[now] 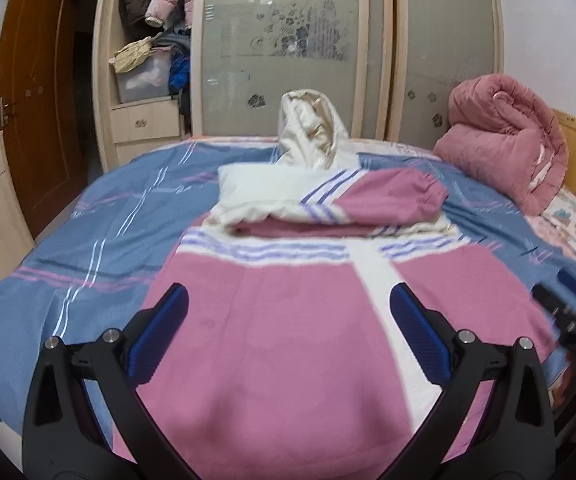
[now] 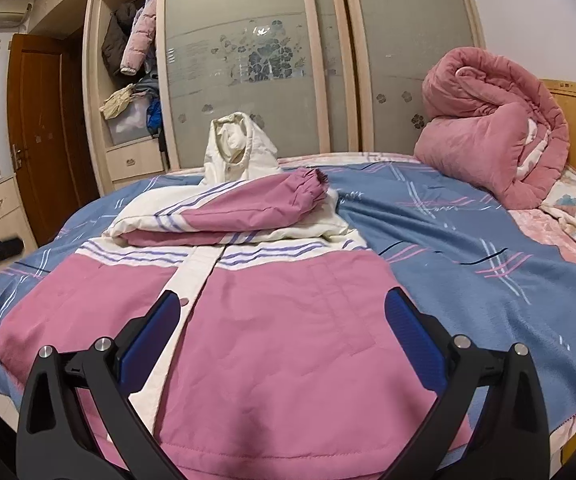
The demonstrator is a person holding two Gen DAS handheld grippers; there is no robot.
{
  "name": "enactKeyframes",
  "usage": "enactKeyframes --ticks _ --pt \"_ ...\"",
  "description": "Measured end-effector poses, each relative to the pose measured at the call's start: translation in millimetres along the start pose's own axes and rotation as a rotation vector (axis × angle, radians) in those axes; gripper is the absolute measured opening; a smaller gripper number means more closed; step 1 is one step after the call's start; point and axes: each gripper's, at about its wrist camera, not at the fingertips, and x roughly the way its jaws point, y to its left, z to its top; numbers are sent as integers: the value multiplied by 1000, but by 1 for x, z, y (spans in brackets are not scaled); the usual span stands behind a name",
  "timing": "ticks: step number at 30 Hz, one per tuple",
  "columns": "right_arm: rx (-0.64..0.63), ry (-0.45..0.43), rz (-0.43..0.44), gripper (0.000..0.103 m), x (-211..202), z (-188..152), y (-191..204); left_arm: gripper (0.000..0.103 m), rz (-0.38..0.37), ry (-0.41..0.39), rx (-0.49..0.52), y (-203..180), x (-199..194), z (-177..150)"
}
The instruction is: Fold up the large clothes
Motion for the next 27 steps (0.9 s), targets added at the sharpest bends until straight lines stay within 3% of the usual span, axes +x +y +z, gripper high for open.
enactKeyframes --ticks 3,7,10,13,15,17,21,27 --pt "14 -6 -22 102 3 3 -3 101 -61 -18 16 -13 5 30" --pt "15 17 -17 102 12 16 2 101 -66 -51 66 -27 32 60" --pt "-28 37 -1 102 27 42 17 101 -45 -64 37 -19 51 61" --pt "-93 51 13 102 57 84 37 101 -39 -70 -42 7 72 41" --pt "-144 50 30 102 86 118 57 101 19 -38 -65 18 87 35" --pt "-190 50 38 102 120 149 77 101 -4 -21 -99 27 93 40" --pt "-195 113 58 102 231 216 114 101 13 -69 -85 35 91 50" --pt "-172 208 -60 87 381 264 134 101 7 -27 -97 47 112 54"
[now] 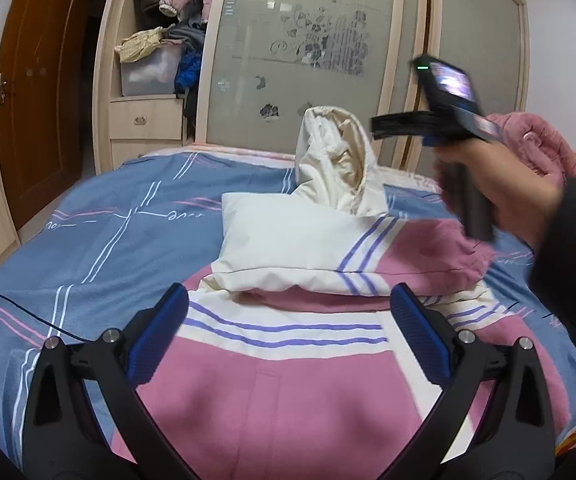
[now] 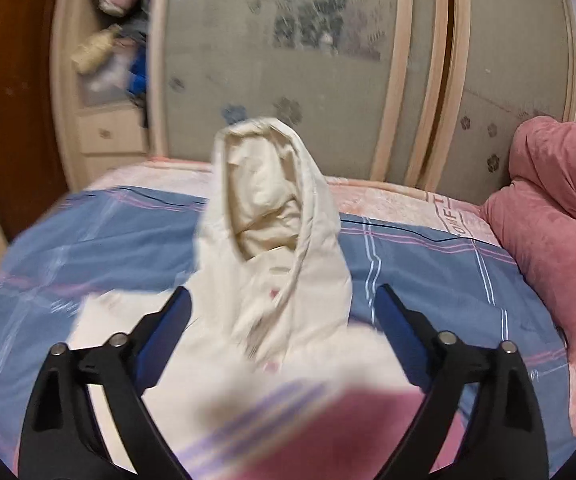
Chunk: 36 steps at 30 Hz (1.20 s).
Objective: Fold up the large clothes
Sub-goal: 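Grasp the cream hood with the right tool and lift it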
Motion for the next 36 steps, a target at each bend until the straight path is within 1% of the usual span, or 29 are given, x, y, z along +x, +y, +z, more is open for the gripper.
enactKeyframes --ticks 2,5,7,9,10,11,12,13,15,18,20,22,23,26,28,30,32,33,34,36 --pt "25 45 -39 78 42 15 -1 101 -1 29 -3 4 9 -2" --pt "57 75 -101 74 89 31 -6 101 -3 64 -16 11 17 -4" --pt "47 86 -114 74 109 38 -5 101 -22 76 -32 16 19 -5" --pt "47 104 -123 68 127 40 -5 101 -28 82 -30 19 20 -6" --pt "55 116 -123 59 132 40 -7 101 -25 84 -24 19 21 -7" --pt "61 130 -126 44 138 41 -9 101 -22 86 -20 19 23 -7" --pt "77 138 -130 32 142 40 -14 101 -22 88 -21 19 24 -8" --pt "90 147 -127 4 142 38 -18 101 -24 91 -25 20 25 -8" --pt "121 117 -119 3 133 35 -27 101 -25 101 -31 19 29 -9" --pt "146 69 -73 3 109 24 -43 101 -35 105 -42 17 29 -8" --pt "169 36 -41 2 86 14 -56 101 -42 98 -39 13 27 -7" --pt "190 19 -3 2 63 1 -70 101 -48 90 -30 8 24 -6" --pt "200 6 15 2 46 -11 -79 101 -49 91 -27 6 24 -7" --pt "226 -10 54 2 16 -42 -94 101 -63 106 -35 2 25 -9" --pt "299 10 106 2 2 -73 -110 101 -69 109 -35 0 25 -9" --pt "386 47 137 2 -1 -108 -128 101 -71 111 -25 -3 24 -10" --pt "407 80 126 1 4 -133 -136 101 -91 116 -27 -6 25 -10" --pt "401 88 102 0 7 -145 -137 101 -108 123 -34 -7 26 -11" --pt "396 98 83 0 11 -154 -139 101 -140 136 -54 -7 28 -12" --pt "424 104 90 0 16 -166 -145 101 -196 159 -101 -5 33 -15"
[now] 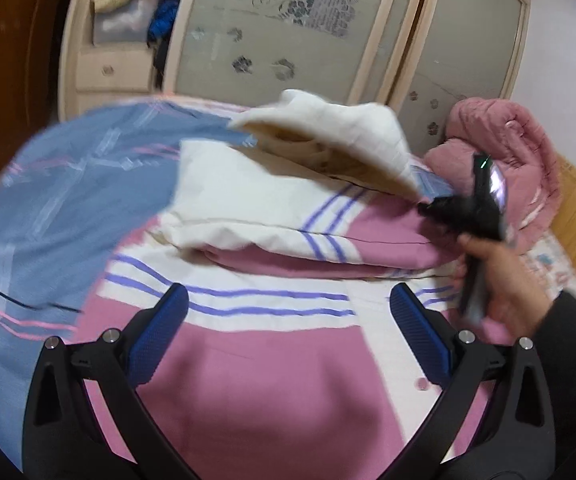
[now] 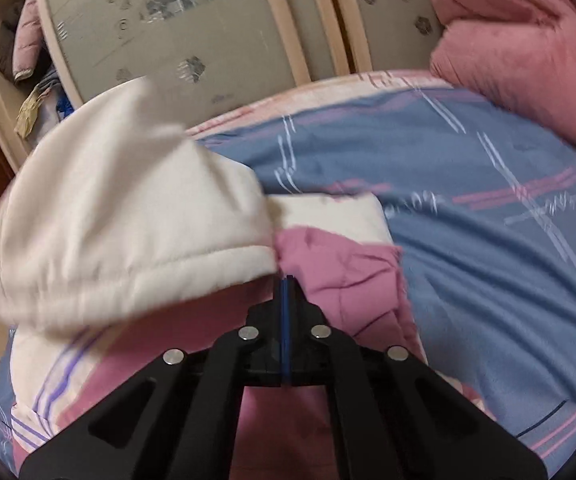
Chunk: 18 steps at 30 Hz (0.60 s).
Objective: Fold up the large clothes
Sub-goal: 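Grasp the cream hood with the right tool and lift it, then grasp the cream hood with the left tool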
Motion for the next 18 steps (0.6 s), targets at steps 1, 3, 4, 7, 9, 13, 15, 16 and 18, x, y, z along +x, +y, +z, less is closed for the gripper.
enactKeyframes --ticks 1,3,4,7,9,13,15,16,18 --pt "14 0 6 0 1 -2 -4 101 -19 5 -16 2 2 0" --pt "32 5 40 0 -1 -4 -6 101 -71 14 -75 9 8 -2" --pt "29 11 59 0 -2 -4 -5 101 -79 18 -92 11 10 -2" --pt "22 13 121 10 -24 -8 3 101 -97 29 -150 20 20 -3" --pt "23 -18 165 62 -51 -18 6 101 -98 46 -179 25 28 -3" --pt "111 -172 334 91 -124 -69 -10 101 -228 77 -317 41 39 -7" --pt "186 -194 367 95 -146 -97 -23 101 -324 77 -413 51 41 -6" --pt "209 -175 407 95 -151 -106 -26 101 -369 67 -449 56 40 -3" --pt "259 -188 506 95 -162 -120 -33 101 -436 39 -495 61 40 4"
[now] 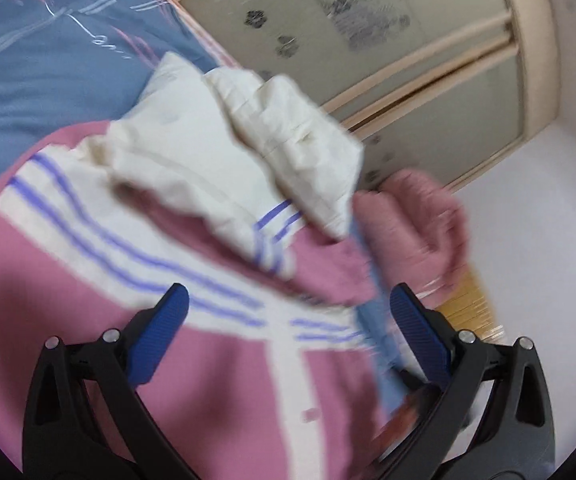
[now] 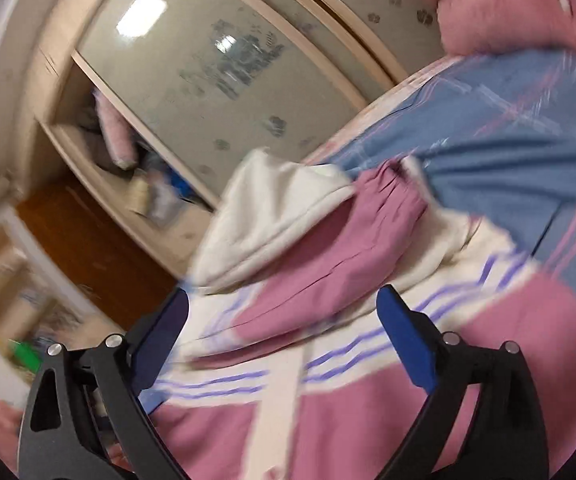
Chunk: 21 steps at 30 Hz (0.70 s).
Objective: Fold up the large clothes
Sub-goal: 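Grasp the cream hood with the left tool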
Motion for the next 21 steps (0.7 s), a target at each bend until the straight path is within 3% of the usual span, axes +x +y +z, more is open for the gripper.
enactKeyframes --ticks 4,8,18,19,21 --pt "3 4 89 95 -3 4 6 101 -62 -31 -54 -5 15 30" --pt "-10 4 93 95 -5 11 4 101 -151 -25 -137 -10 49 62" --pt "65 -5 100 95 -17 31 -24 99 35 -52 -343 31 132 105" --pt "77 4 108 95 -17 32 -25 93 50 -64 -344 30 134 105" --pt "86 26 120 95 -15 31 -26 65 62 -78 -336 23 139 106"
